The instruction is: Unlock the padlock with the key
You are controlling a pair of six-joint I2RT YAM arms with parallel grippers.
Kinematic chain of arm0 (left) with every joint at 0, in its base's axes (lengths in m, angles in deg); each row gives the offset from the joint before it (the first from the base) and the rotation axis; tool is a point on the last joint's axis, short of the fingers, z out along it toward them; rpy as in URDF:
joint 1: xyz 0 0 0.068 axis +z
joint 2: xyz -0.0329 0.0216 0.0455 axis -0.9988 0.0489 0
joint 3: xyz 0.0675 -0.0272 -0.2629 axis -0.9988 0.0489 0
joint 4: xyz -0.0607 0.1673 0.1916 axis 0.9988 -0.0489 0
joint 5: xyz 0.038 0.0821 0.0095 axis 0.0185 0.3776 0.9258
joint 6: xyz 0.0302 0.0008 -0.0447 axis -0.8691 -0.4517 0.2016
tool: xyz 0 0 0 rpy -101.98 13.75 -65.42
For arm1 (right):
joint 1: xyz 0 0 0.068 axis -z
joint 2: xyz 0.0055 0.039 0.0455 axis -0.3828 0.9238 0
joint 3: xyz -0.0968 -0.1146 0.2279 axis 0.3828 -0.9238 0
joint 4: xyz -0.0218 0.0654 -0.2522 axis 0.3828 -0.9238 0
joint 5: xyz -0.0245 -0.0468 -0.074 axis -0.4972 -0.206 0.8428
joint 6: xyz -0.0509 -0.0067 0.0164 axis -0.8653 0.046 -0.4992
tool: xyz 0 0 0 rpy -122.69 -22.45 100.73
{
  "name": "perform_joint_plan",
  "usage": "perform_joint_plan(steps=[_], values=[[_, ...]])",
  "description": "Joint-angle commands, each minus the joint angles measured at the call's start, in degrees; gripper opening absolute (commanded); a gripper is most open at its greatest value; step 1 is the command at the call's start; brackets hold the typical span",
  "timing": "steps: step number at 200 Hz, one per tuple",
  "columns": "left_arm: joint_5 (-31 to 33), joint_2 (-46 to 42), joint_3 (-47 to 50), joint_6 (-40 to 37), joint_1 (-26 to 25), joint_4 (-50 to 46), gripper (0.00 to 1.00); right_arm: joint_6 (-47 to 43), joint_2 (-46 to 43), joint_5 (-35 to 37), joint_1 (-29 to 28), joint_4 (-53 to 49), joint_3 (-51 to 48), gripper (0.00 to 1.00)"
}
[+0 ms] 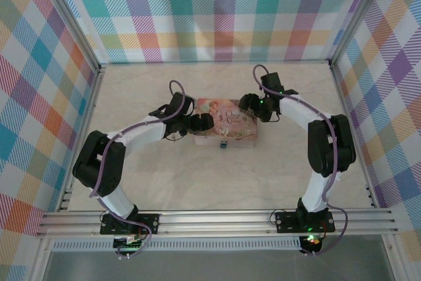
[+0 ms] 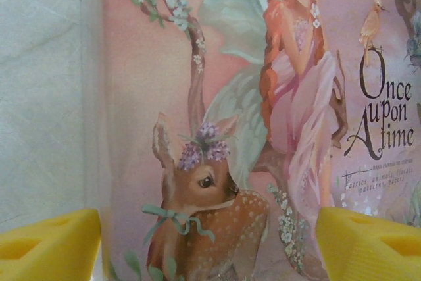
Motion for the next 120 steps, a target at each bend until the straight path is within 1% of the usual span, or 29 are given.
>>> perform_joint_plan(steps=[1,68,89,120], values=[[-0.36,-2.71,-0.78,0.7,-1.31,4.17,0.86,-1.14,0.14,-3.87,-0.37,0.23,2.4,0.8],[0.24,-4.09,0.26,1.78,-1.3,3.76,0.88,-2.12,1.79,-3.96,0.33,-1.56,5.11,0.82],[2.38,-5.26,0.61,1.91,-1.24,2.58,0.88,-2.73,1.58,-3.13,0.53,-2.64,5.23,0.84],[6.86,-8.22,0.65,1.13,-0.84,-1.57,0.9,-3.13,-1.13,-2.35,1.19,-3.15,3.19,0.84]])
